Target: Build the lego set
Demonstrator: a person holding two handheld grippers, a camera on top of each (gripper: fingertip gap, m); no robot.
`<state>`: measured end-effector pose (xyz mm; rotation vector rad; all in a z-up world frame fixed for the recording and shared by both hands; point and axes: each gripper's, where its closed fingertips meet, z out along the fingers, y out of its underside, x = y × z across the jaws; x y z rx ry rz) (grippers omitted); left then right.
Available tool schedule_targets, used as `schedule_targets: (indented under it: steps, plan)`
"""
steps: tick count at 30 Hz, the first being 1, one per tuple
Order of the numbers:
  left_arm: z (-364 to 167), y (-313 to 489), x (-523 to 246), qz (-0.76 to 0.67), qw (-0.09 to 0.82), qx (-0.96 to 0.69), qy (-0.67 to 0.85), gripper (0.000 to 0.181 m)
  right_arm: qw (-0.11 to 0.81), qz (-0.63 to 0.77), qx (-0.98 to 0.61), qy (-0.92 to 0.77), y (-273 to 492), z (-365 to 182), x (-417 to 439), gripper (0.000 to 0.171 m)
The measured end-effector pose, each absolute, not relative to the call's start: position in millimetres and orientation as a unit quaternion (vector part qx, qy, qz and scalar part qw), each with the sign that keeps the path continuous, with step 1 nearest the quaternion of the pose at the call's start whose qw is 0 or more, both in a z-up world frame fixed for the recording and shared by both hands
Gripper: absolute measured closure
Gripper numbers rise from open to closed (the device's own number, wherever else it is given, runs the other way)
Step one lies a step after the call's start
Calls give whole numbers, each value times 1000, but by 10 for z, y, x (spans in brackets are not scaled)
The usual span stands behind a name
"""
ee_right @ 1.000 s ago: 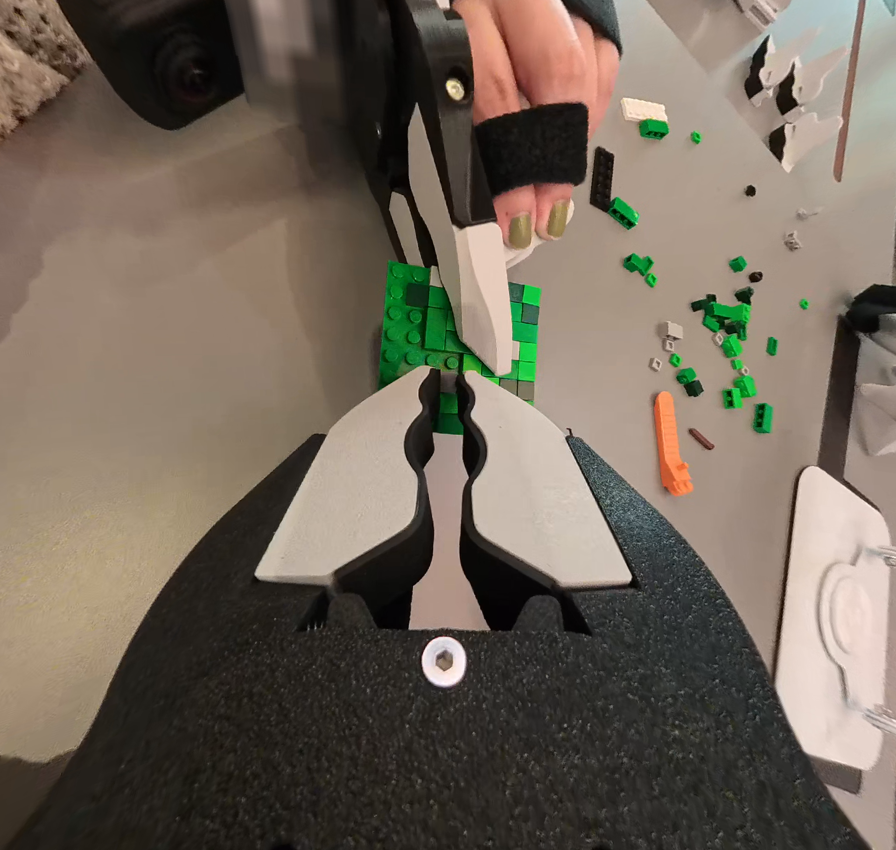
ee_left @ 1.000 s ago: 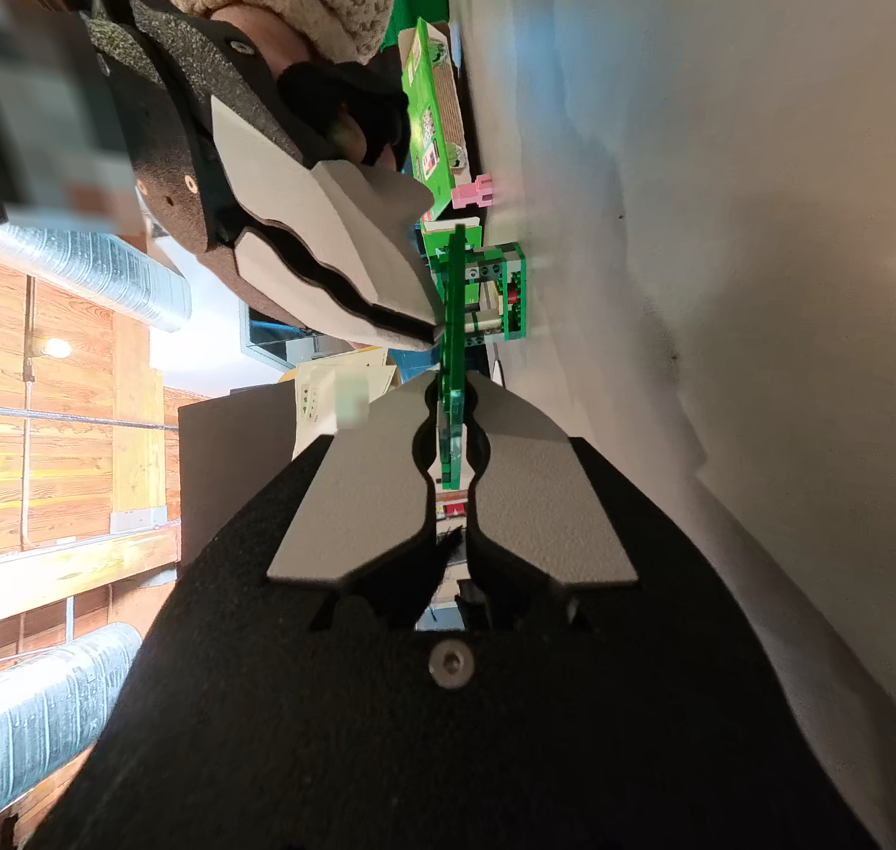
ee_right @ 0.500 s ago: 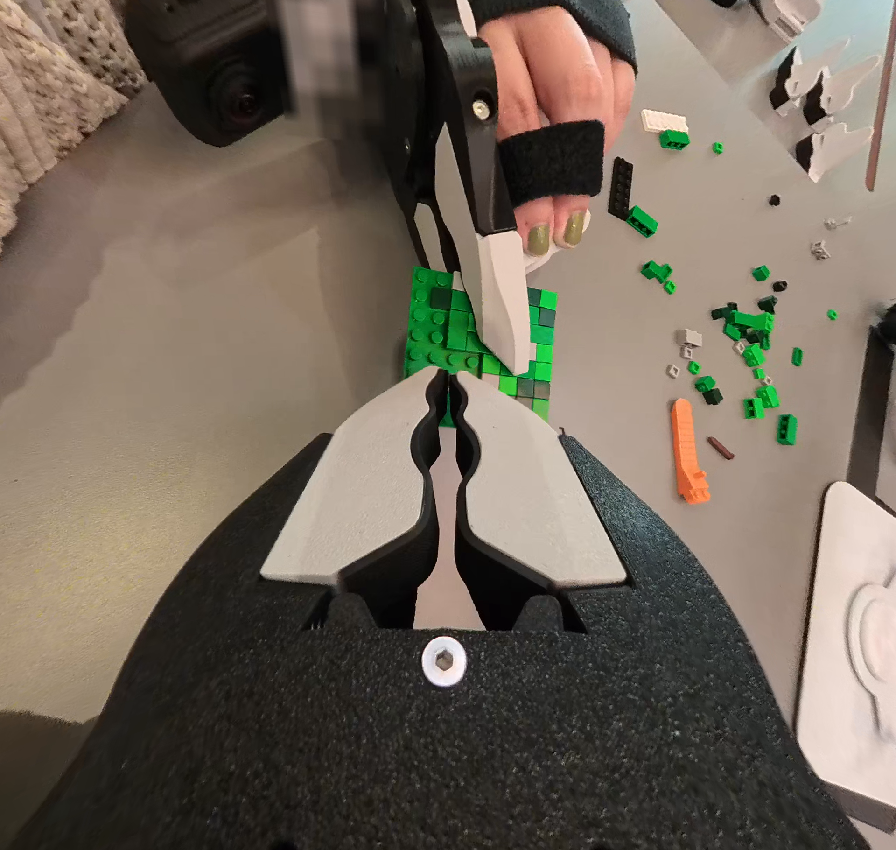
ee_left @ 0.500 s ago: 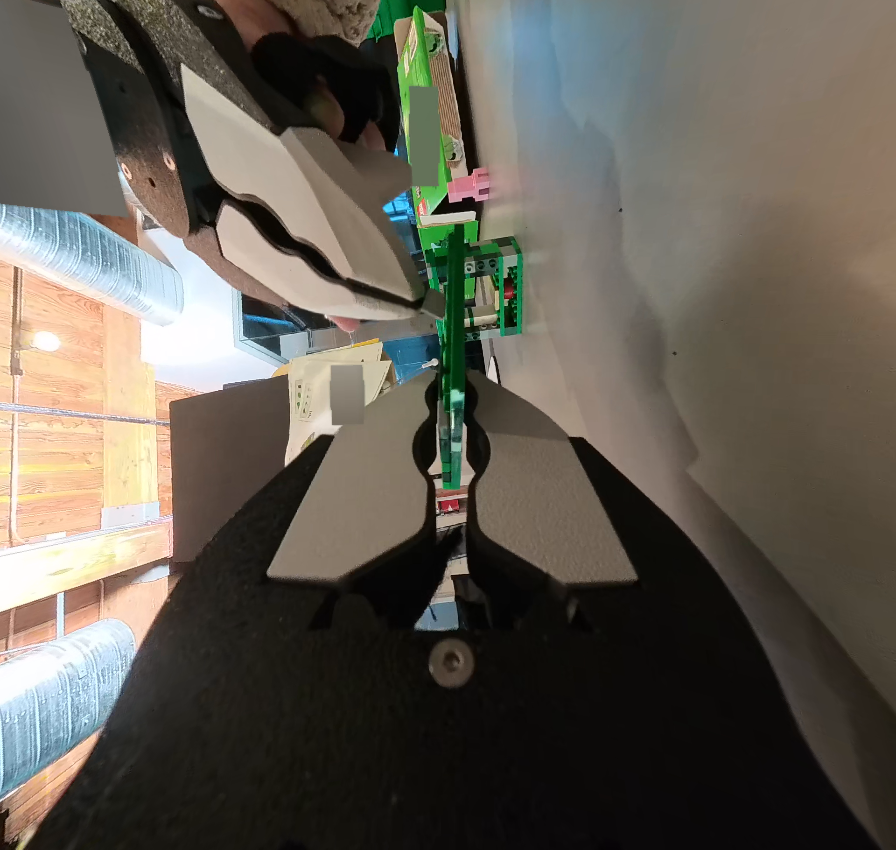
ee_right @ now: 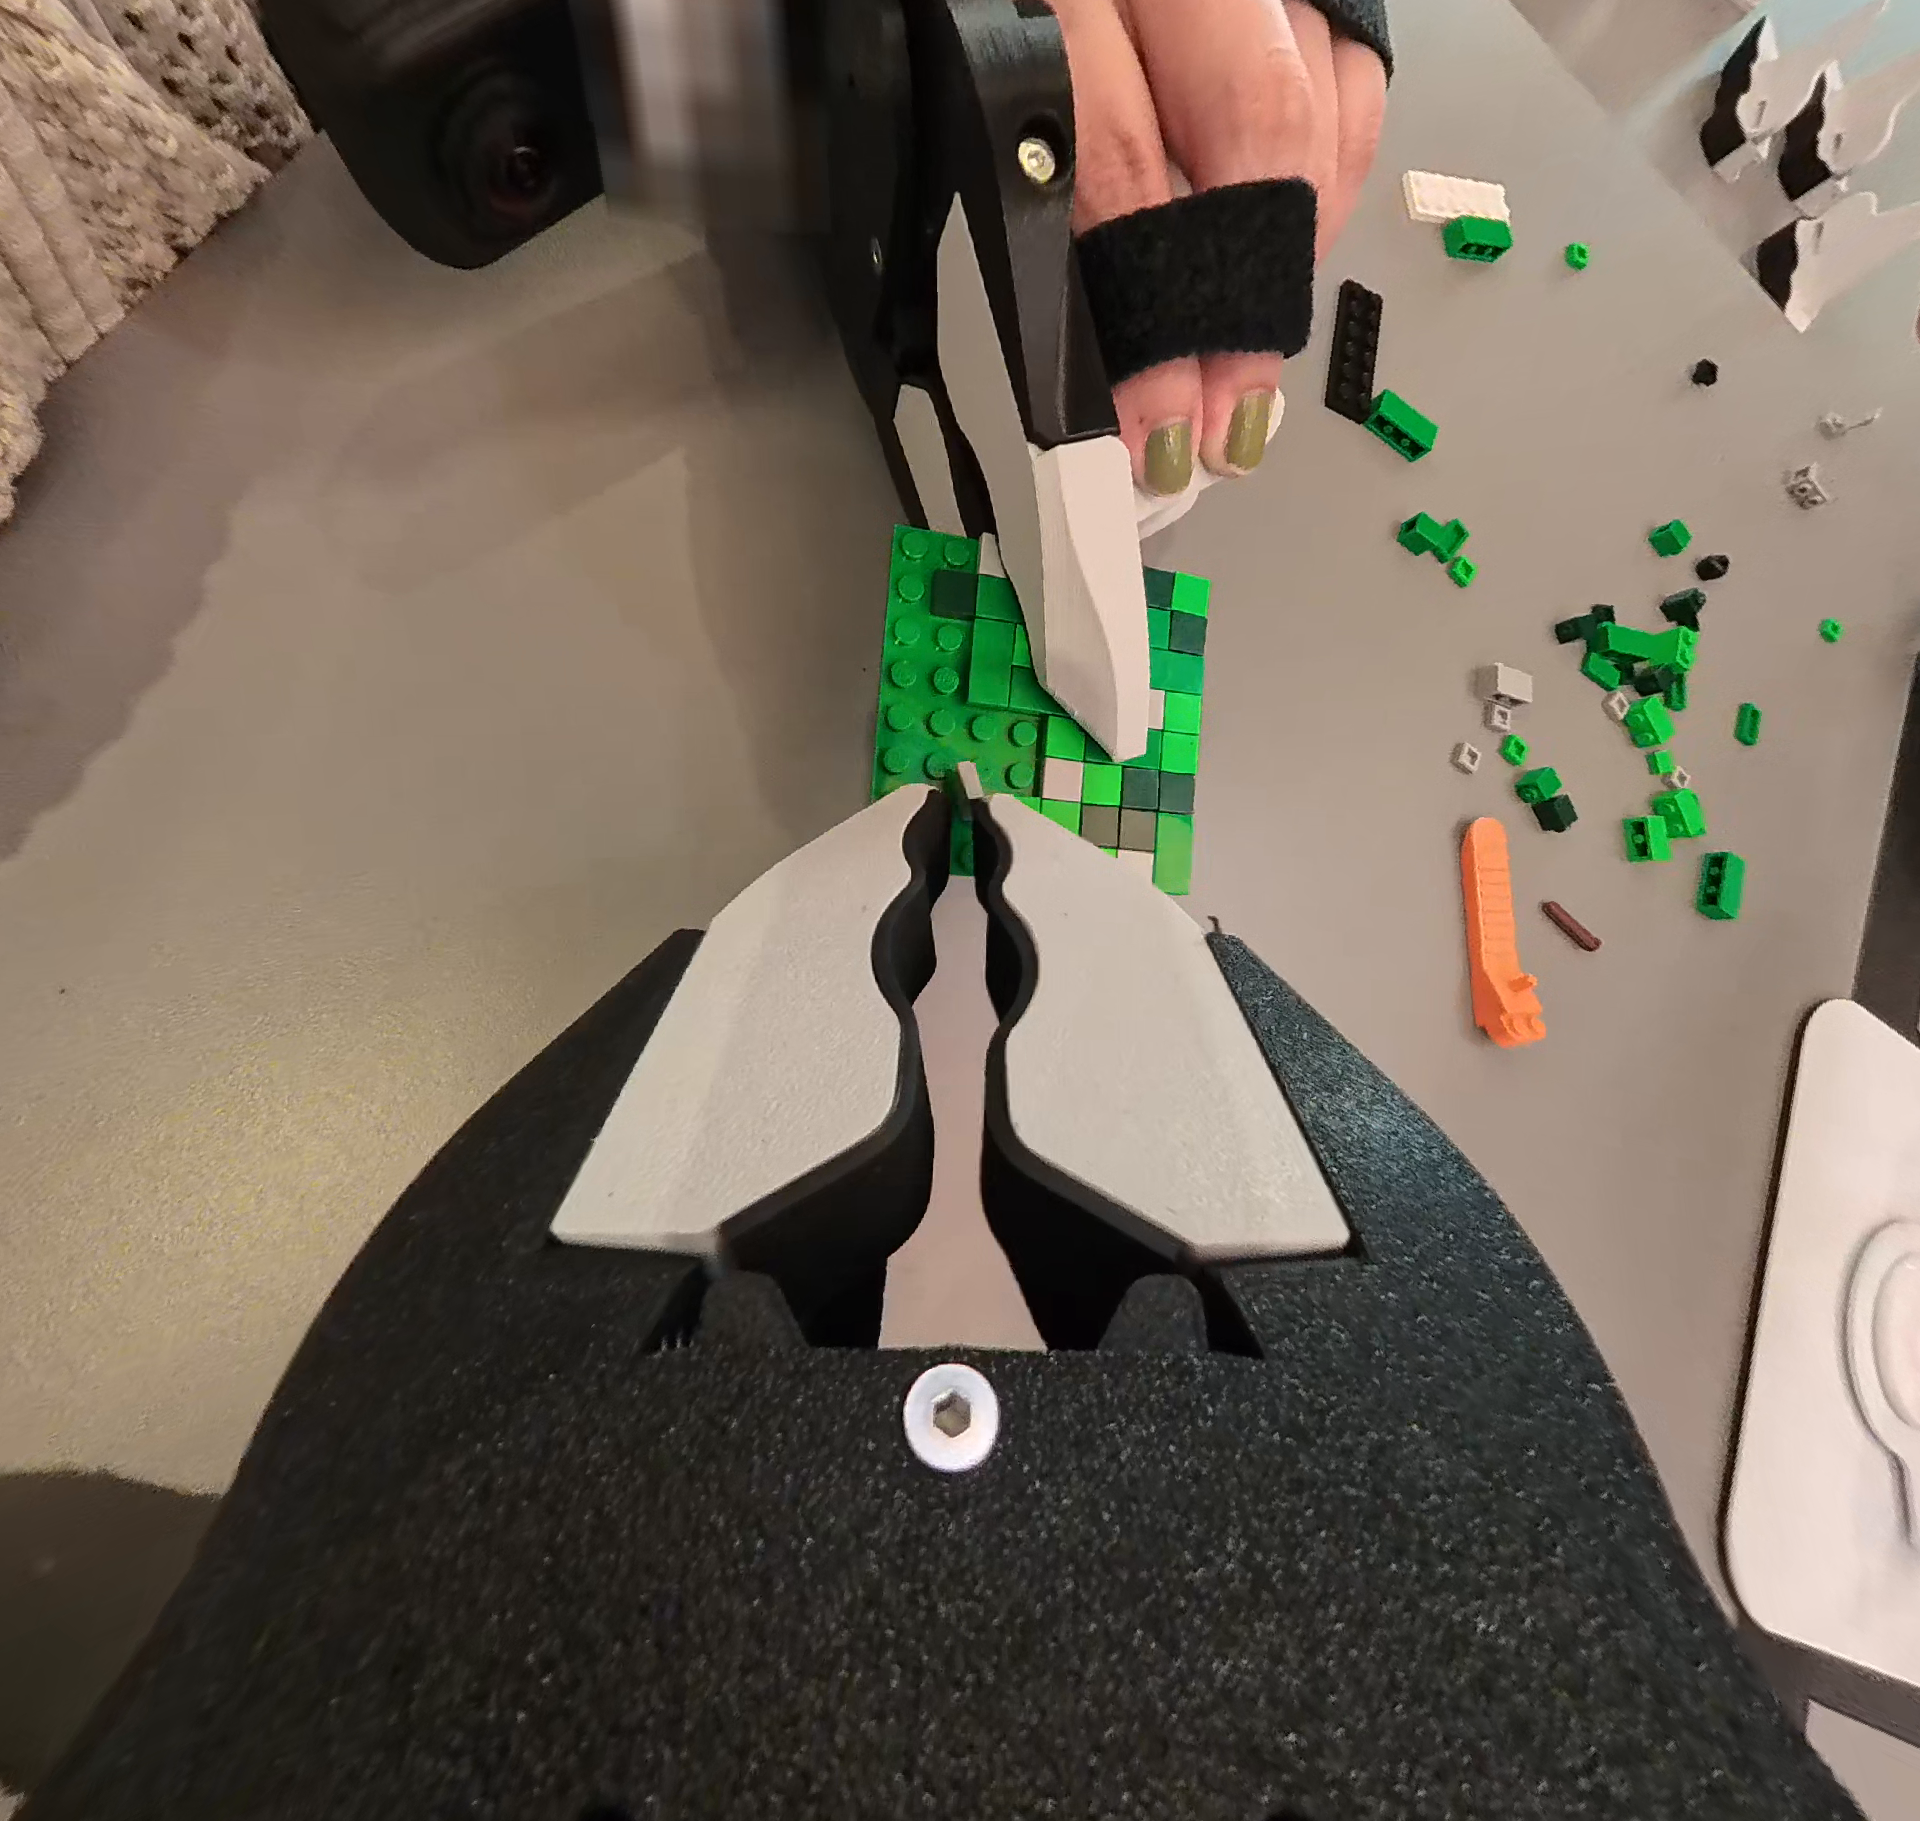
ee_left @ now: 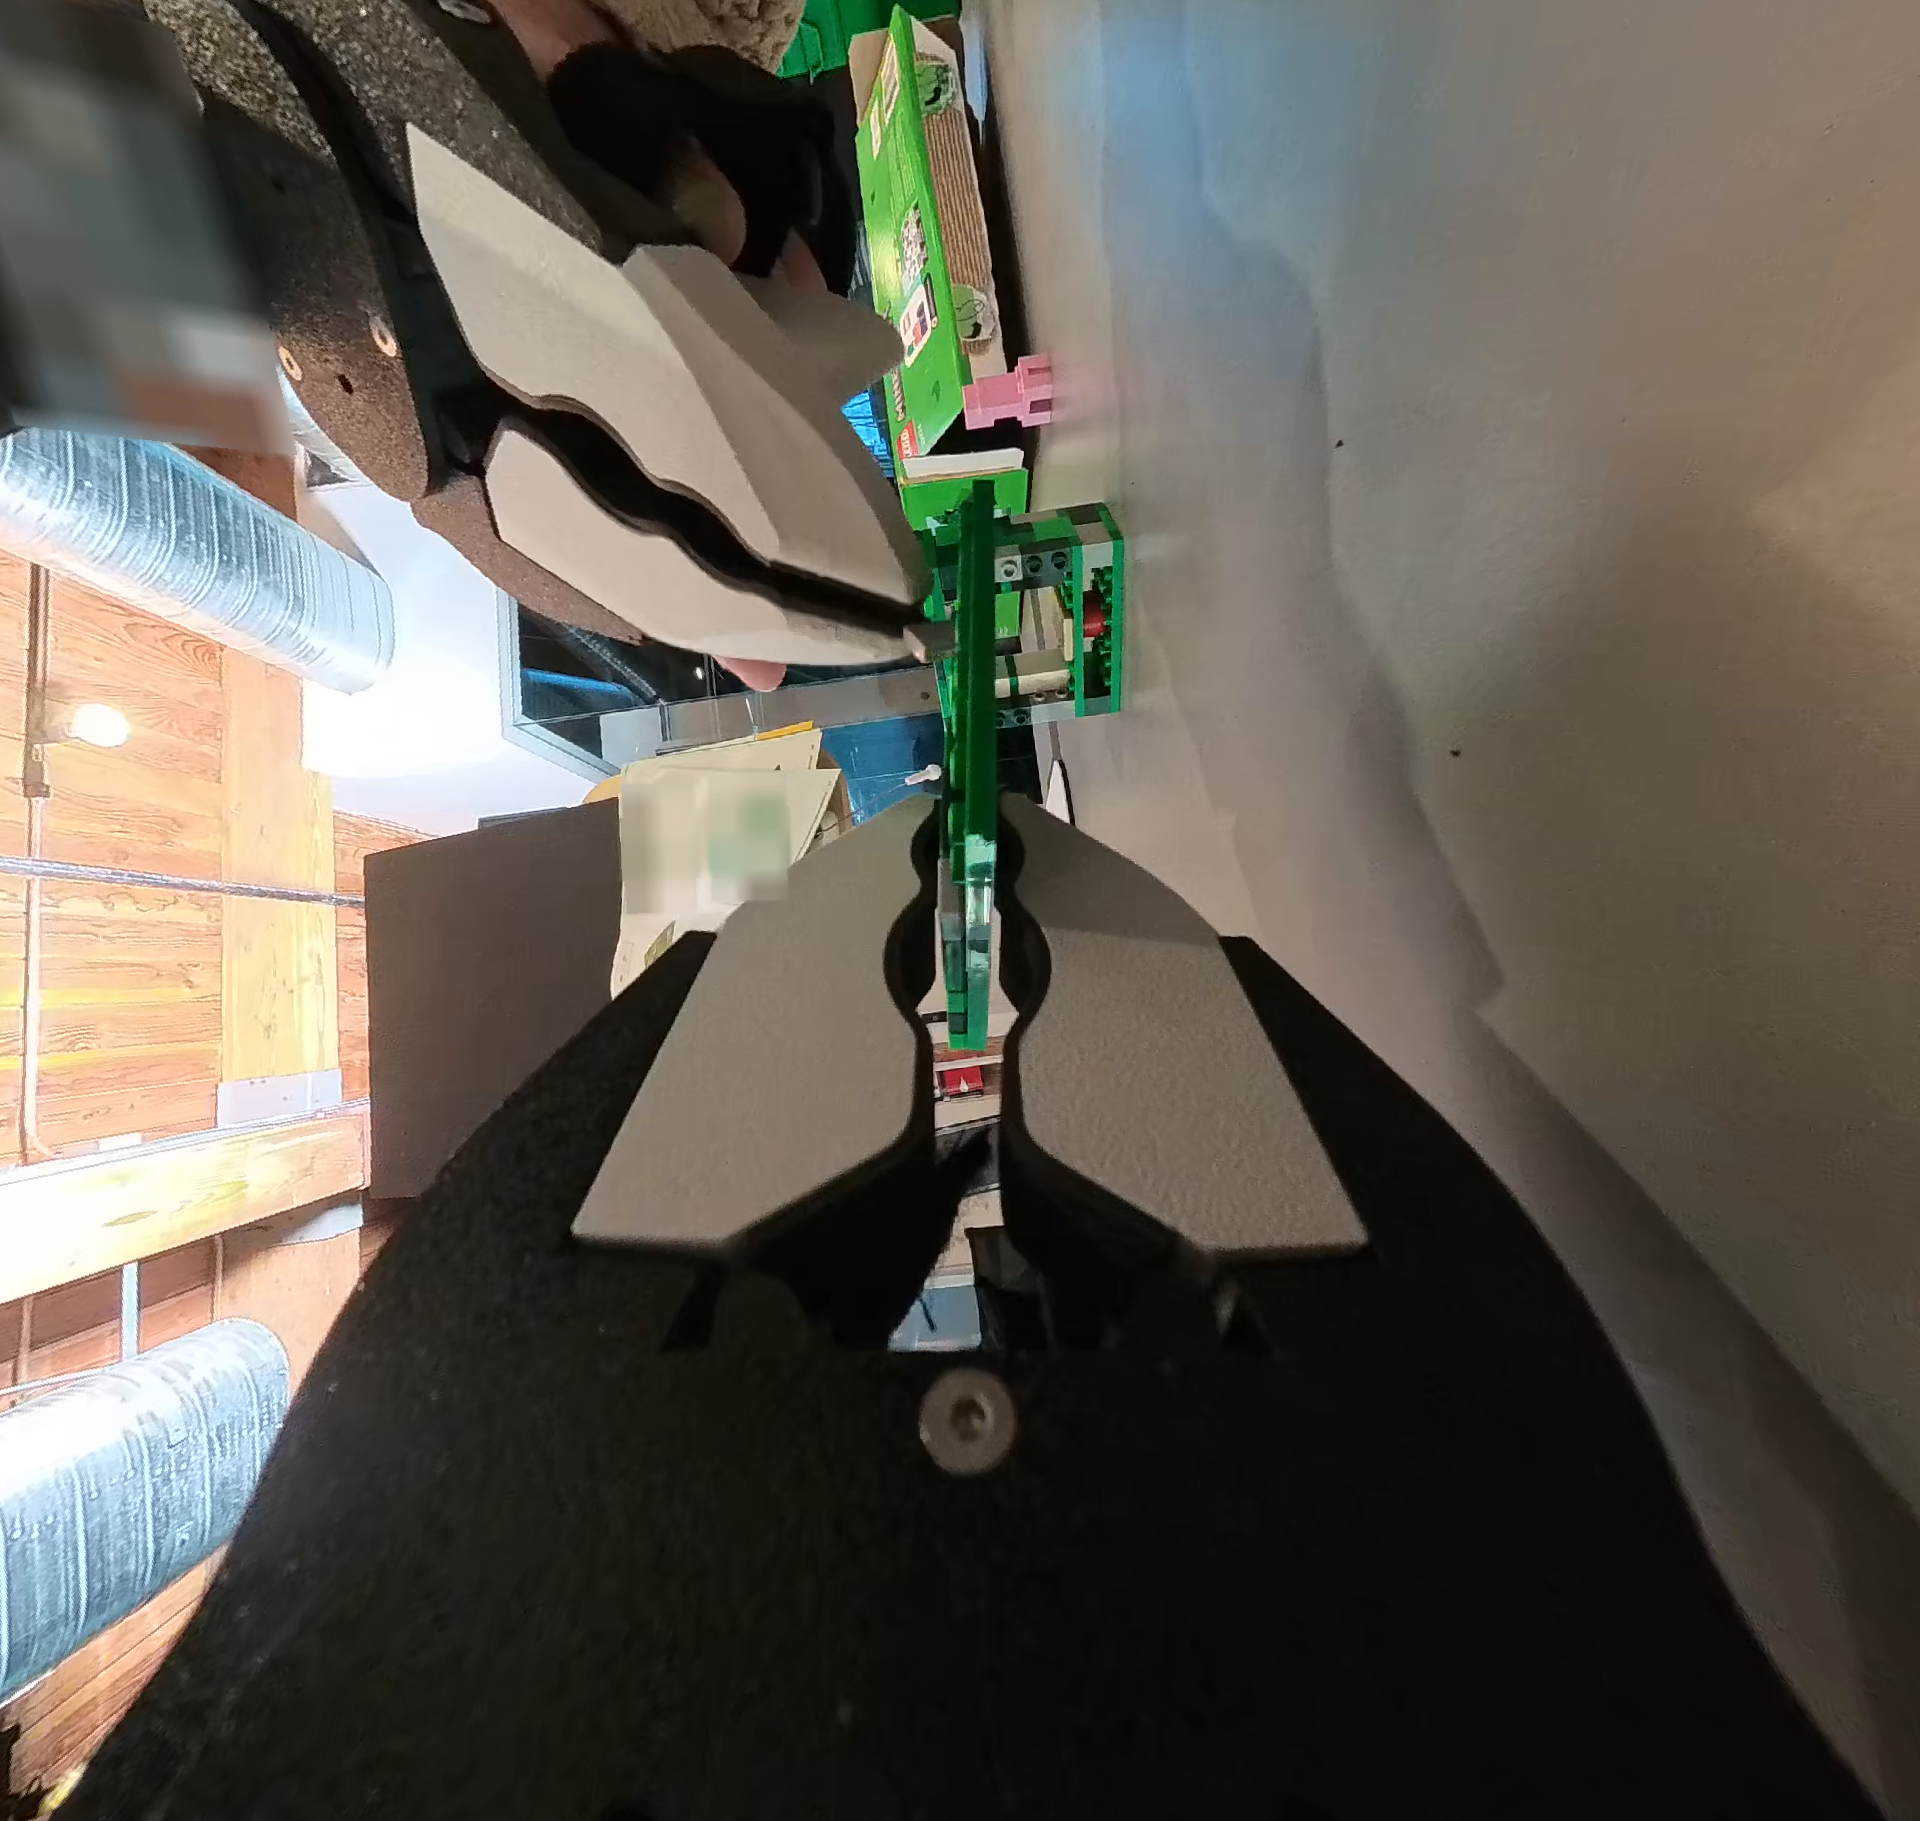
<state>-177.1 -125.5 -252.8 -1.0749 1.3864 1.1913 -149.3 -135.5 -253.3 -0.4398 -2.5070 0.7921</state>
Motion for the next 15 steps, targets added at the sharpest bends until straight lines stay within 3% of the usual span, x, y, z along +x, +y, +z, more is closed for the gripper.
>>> schedule_targets:
  steps: [15]
  plan:
    - [-2529, -1248, -1784, 491, 486, -443, 571, 175, 246, 288, -153, -913, -1360, -2525, -1513, 167]
